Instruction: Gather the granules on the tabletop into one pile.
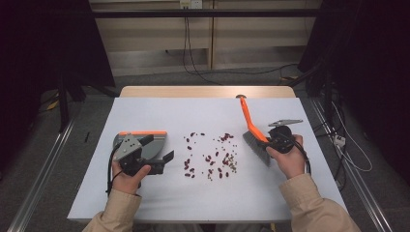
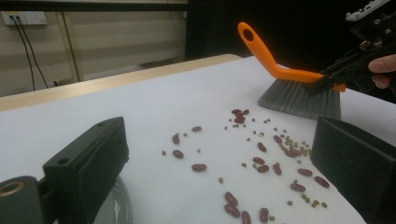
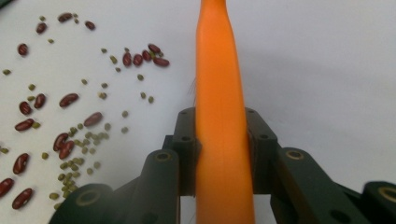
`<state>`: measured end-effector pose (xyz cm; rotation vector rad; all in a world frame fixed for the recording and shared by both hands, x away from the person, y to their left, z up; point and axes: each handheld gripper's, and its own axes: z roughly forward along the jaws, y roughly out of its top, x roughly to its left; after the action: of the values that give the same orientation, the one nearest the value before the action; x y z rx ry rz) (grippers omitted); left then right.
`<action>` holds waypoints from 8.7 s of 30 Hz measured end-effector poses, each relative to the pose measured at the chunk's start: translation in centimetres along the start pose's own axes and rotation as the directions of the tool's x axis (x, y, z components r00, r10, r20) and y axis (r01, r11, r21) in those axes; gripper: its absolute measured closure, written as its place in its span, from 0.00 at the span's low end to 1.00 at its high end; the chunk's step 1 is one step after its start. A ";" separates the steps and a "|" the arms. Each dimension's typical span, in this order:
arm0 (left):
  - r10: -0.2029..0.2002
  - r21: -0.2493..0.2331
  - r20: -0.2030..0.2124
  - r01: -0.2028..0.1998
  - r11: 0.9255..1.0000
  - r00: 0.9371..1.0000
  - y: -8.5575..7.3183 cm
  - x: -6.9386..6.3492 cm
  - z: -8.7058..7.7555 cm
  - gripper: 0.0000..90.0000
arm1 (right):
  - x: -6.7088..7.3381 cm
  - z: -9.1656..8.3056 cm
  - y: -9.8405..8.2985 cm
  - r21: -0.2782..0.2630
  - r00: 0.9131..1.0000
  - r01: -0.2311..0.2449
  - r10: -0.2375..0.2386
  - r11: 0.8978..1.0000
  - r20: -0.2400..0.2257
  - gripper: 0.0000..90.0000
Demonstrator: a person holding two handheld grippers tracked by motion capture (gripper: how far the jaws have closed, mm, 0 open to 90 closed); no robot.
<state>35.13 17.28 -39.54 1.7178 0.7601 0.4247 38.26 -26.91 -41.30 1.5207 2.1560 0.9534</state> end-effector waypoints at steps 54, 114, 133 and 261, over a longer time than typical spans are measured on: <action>-0.042 0.010 -0.015 0.042 0.999 0.999 -0.8 1.1 -0.3 0.05 | 1.2 4.1 5.1 -0.137 0.990 0.143 -0.141 0.980 0.029 0.79; -0.038 0.012 -0.036 0.039 0.999 0.999 -0.8 1.4 -0.4 0.05 | 6.9 3.2 1.2 -0.116 0.811 0.538 -0.550 0.835 -0.199 0.79; -0.042 0.023 -0.031 0.043 0.999 0.999 -1.0 1.5 -0.2 0.05 | 5.3 5.3 5.5 -0.201 0.857 0.447 -0.482 0.871 -0.181 0.79; -0.048 0.072 -0.043 0.051 0.996 0.998 -2.2 2.0 -0.8 0.05 | 6.7 7.5 6.3 -0.286 0.720 0.574 -0.639 0.767 -0.269 0.79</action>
<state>35.49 19.45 -41.59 1.7590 0.8558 0.4033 44.75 -17.02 -41.72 0.4783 2.4728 1.1838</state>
